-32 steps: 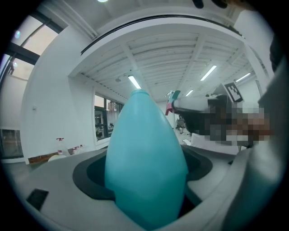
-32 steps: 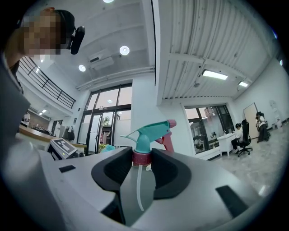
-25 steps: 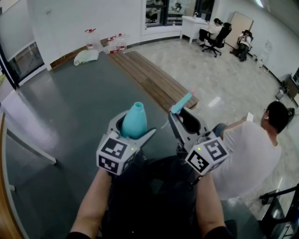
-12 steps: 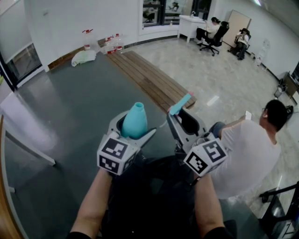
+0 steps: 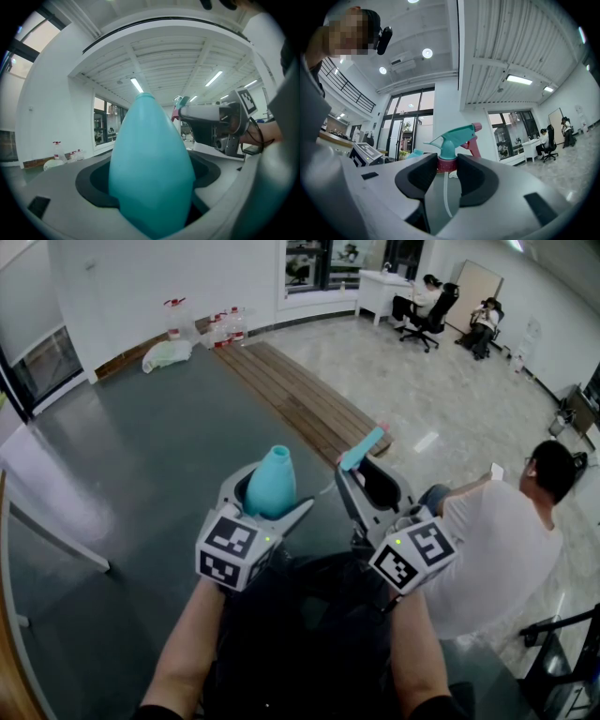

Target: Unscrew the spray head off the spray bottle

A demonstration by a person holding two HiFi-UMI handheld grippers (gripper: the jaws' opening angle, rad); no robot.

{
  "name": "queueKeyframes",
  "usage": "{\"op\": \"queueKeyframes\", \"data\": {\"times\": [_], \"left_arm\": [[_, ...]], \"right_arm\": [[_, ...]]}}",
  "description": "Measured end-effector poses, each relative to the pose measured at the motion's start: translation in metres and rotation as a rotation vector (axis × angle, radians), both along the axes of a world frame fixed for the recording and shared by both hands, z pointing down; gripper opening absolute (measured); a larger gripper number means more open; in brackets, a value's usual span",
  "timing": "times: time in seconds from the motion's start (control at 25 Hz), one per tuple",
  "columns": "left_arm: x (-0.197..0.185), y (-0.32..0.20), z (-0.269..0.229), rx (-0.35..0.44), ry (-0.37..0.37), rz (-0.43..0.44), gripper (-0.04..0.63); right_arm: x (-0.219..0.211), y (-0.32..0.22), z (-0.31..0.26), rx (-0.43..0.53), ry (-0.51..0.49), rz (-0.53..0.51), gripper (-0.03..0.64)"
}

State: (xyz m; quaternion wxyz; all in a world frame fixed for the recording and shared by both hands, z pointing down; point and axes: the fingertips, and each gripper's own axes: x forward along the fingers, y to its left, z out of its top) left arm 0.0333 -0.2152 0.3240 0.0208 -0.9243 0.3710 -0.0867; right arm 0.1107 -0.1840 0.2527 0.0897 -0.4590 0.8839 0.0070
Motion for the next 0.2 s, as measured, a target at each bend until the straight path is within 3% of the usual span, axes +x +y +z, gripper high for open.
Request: {"op": "queueKeyframes", "data": {"times": [0.2], "left_arm": [[0.0048,0.003,0.0009,0.008,-0.001,0.005,0.437]], "right_arm": [[0.0037,0.003,0.0005,0.002,0.0,0.001,0.133]]}}
